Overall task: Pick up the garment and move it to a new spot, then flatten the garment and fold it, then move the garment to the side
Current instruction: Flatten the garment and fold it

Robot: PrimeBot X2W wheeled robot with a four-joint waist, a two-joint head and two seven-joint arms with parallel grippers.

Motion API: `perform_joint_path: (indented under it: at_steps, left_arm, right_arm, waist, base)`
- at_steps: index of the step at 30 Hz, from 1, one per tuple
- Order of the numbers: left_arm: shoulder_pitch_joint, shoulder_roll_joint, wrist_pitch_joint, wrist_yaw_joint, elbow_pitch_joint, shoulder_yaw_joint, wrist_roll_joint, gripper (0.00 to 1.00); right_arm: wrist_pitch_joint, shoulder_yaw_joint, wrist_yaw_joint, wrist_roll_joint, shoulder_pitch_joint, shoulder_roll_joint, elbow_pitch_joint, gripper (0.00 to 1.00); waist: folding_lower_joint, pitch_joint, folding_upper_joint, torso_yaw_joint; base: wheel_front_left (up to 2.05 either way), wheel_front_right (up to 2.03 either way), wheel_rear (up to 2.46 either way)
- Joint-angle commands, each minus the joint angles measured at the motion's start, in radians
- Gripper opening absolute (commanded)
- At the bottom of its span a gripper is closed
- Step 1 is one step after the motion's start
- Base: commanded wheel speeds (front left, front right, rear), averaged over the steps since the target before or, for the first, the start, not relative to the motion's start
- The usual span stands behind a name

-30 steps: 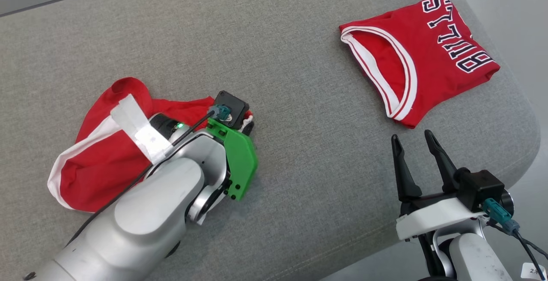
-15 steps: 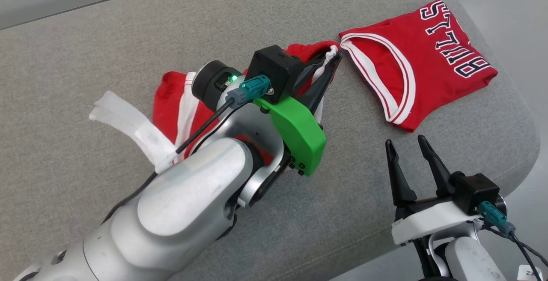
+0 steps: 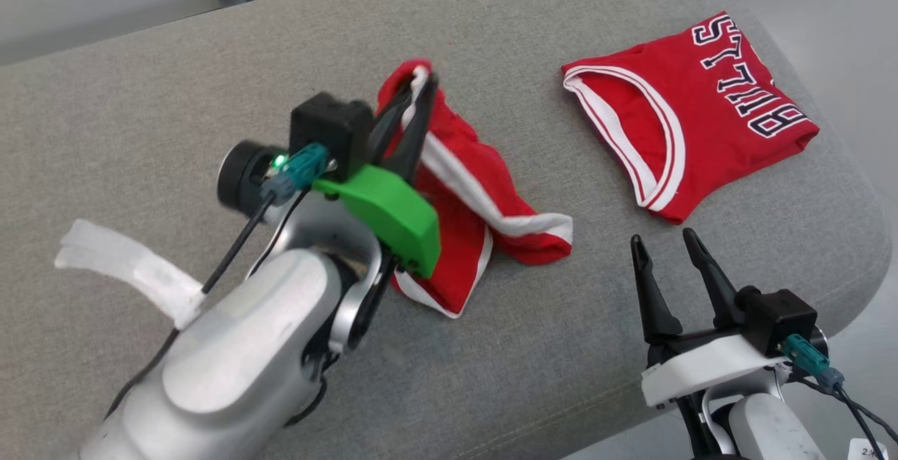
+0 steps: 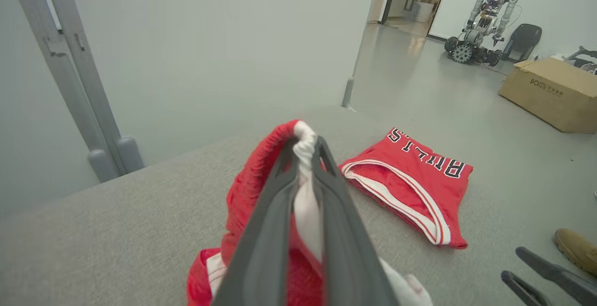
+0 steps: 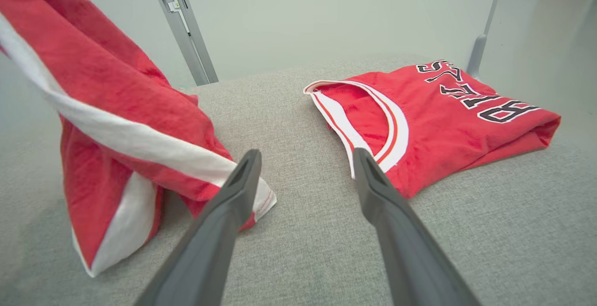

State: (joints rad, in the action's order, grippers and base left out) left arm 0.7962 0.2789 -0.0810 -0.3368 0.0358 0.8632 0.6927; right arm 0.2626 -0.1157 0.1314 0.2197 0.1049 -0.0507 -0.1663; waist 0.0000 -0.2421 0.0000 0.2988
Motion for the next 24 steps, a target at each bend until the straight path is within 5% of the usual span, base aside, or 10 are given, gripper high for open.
perform_joint_path:
  at_steps: [1, 10, 15, 24]
  left_arm:
    - [-0.065, 0.043, 0.000, -0.017, 0.001, -0.009, 0.017, 0.00]
    - [-0.456, 0.238, 0.108, -0.141, 0.028, -0.165, 0.162, 0.00]
    - [-0.606, 0.220, 0.207, -0.162, 0.052, -0.233, 0.229, 0.00]
    - [-0.698, 0.095, 0.303, -0.117, 0.163, -0.248, 0.284, 0.00]
  right_arm:
    - [0.003, 0.005, -0.002, 0.004, -0.015, -0.001, 0.002, 1.00]
    - [0.003, 0.031, -0.002, -0.037, -0.023, -0.001, -0.001, 1.00]
    - [0.003, 0.038, -0.002, -0.056, -0.029, -0.001, 0.003, 1.00]
    - [0.003, 0.051, -0.002, -0.106, -0.040, -0.001, -0.001, 1.00]
  waist:
    - [0.0000, -0.001, 0.0000, -0.012]
    - [0.0000, -0.001, 0.0000, -0.088]
    - [0.0000, 0.002, 0.0000, -0.129]
    - [0.0000, 0.011, 0.0000, -0.231]
  base:
    - [0.00, 0.00, 0.00]
    - [0.00, 0.00, 0.00]
    - [0.00, 0.00, 0.00]
    - [0.00, 0.00, 0.00]
